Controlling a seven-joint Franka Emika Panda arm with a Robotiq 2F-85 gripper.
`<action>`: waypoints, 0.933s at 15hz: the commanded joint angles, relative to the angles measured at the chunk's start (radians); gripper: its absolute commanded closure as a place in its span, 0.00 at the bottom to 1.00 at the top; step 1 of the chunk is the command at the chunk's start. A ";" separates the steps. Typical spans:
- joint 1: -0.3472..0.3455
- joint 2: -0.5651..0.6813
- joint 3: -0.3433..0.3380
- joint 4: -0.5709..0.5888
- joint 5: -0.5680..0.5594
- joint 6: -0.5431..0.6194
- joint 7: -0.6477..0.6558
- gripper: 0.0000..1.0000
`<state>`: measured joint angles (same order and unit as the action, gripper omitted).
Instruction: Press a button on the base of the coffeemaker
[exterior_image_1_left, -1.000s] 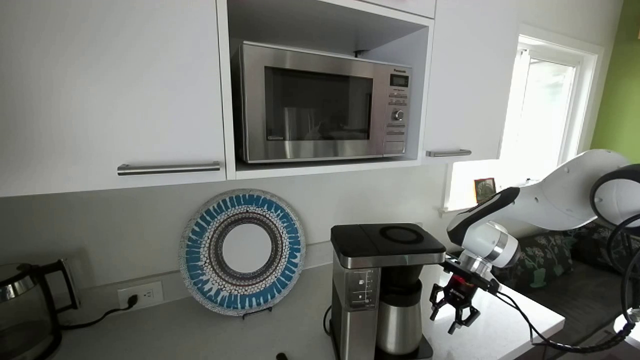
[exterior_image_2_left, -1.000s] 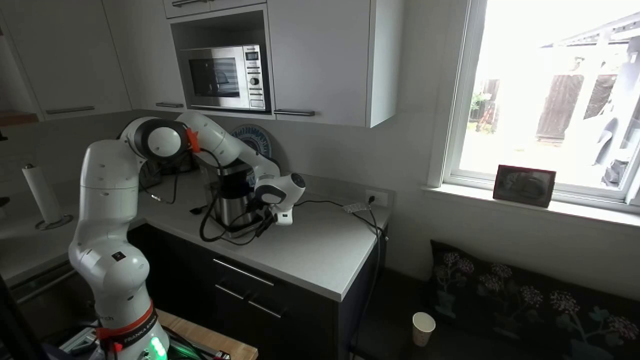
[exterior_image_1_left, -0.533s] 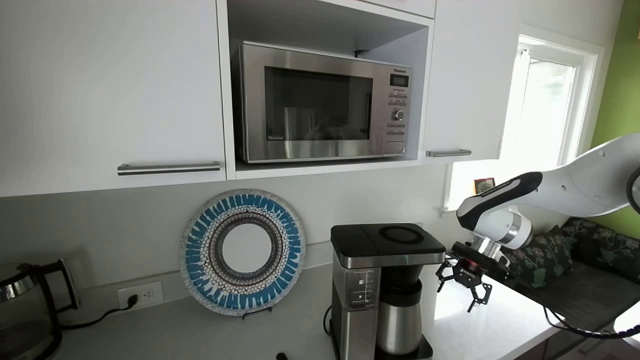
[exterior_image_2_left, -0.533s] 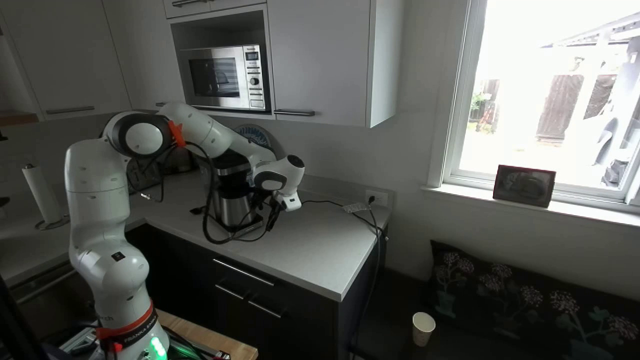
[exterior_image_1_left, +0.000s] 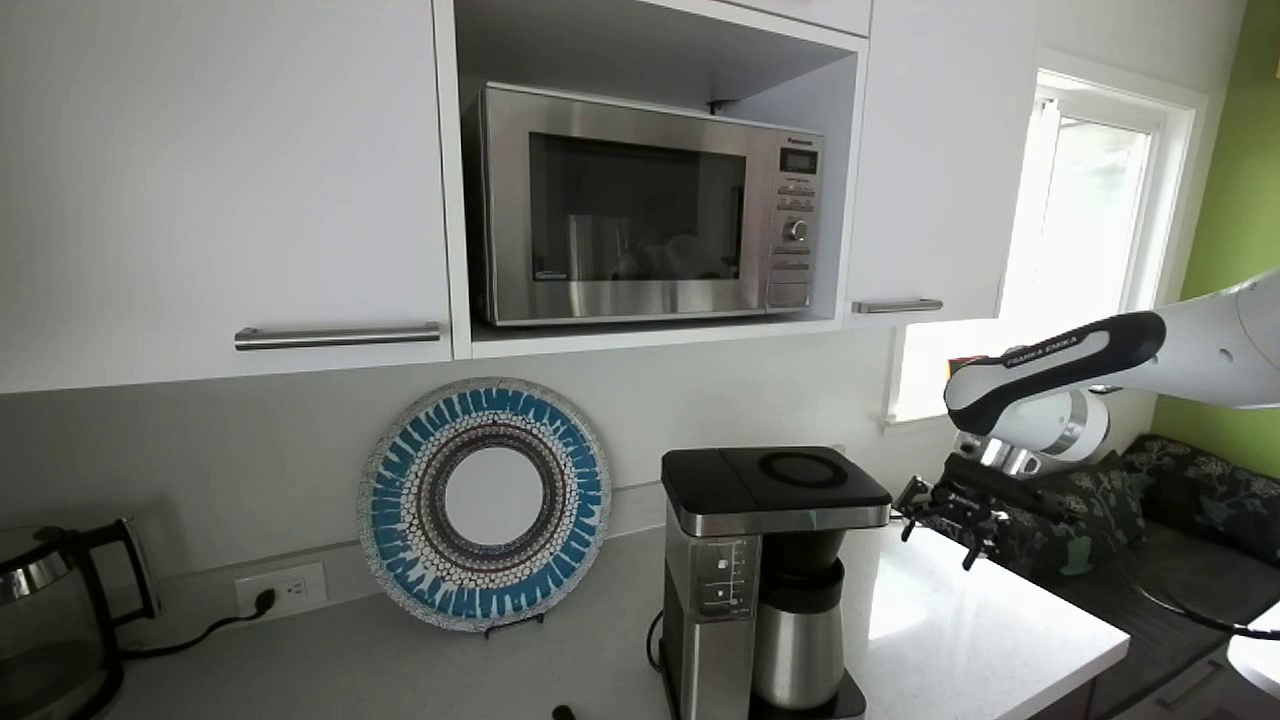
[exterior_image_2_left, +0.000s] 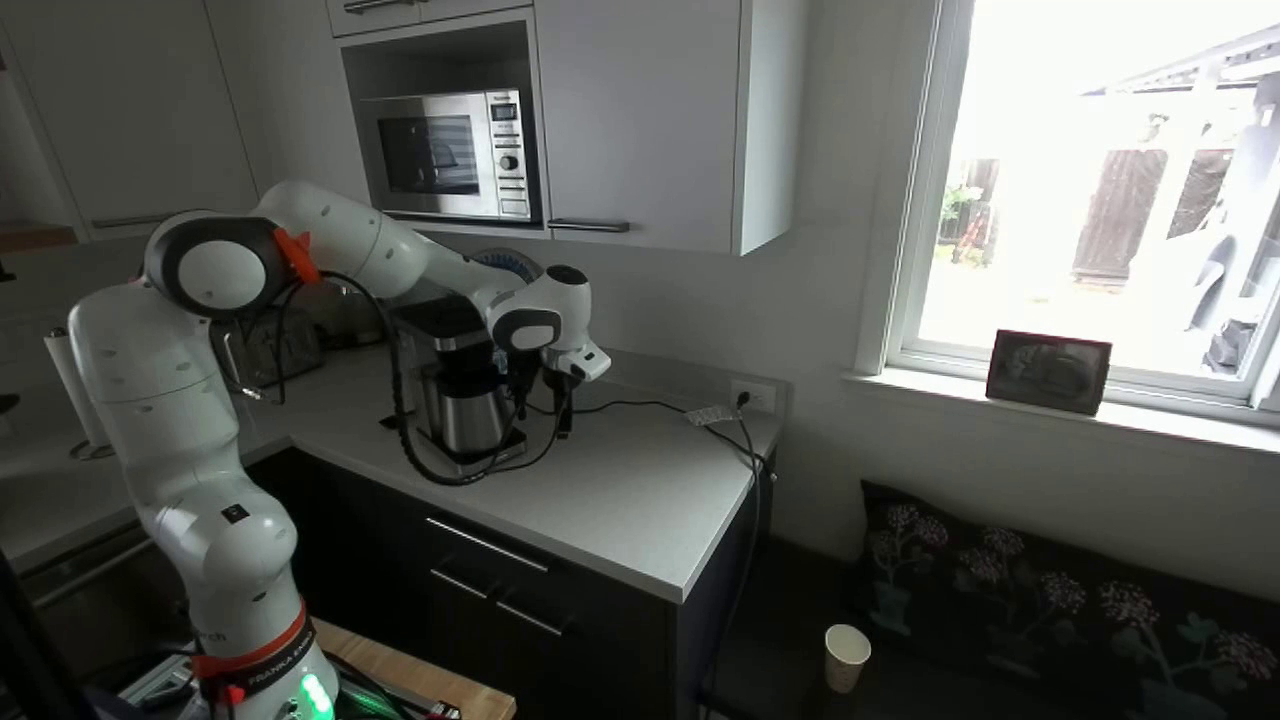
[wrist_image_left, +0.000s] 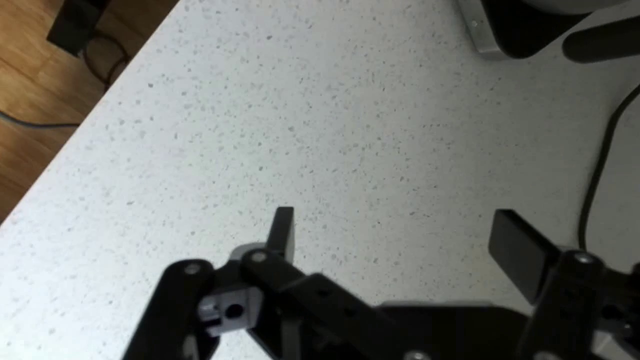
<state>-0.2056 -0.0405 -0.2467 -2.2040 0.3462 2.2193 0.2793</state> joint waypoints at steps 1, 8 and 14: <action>-0.015 -0.128 0.009 -0.083 -0.125 0.026 -0.057 0.00; -0.010 -0.336 0.026 -0.182 -0.220 0.060 -0.177 0.00; -0.010 -0.335 0.025 -0.155 -0.208 0.001 -0.182 0.00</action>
<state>-0.2100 -0.3766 -0.2261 -2.3614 0.1362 2.2241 0.0996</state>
